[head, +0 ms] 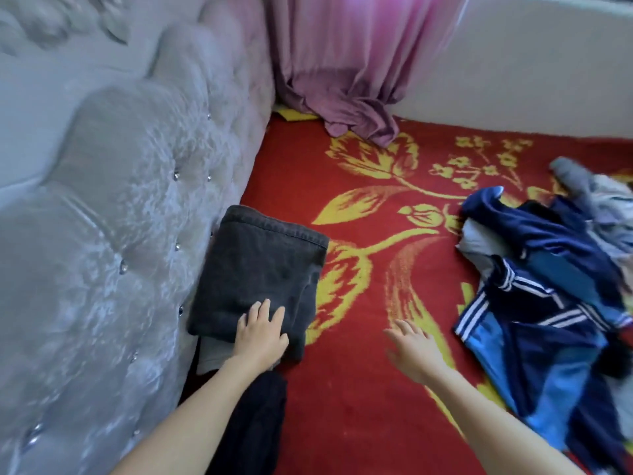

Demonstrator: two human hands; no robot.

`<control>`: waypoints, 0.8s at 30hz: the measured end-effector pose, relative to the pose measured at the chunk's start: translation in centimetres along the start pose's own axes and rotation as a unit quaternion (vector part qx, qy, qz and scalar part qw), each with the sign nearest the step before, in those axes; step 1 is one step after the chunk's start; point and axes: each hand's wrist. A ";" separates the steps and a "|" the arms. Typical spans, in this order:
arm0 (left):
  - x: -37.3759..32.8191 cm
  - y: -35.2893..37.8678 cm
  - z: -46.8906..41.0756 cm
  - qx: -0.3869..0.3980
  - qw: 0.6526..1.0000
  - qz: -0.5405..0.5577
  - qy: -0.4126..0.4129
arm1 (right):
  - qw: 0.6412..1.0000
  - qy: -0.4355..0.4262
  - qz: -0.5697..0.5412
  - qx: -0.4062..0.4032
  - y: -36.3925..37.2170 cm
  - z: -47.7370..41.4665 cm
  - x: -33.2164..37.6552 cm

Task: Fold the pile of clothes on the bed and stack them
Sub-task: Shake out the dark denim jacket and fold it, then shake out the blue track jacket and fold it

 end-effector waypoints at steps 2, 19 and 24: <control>-1.9 -1.3 1.7 -0.034 0.999 0.019 0.021 | 0.999 0.024 0.002 -0.033 -0.9 3.4 -1.9; -24.7 -4.0 24.5 -0.192 0.967 0.020 0.165 | 0.944 0.107 -0.044 -0.309 -0.9 36.3 -16.1; -30.4 -3.6 28.4 -0.210 0.961 0.013 0.181 | 0.931 0.137 -0.068 -0.332 1.3 42.8 -19.4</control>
Point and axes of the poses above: each hand's wrist, its own z-axis away from the middle knuckle, its own y-axis out of the palm, x = y × z, and after that the axes turned 11 degrees about -y, right-handed
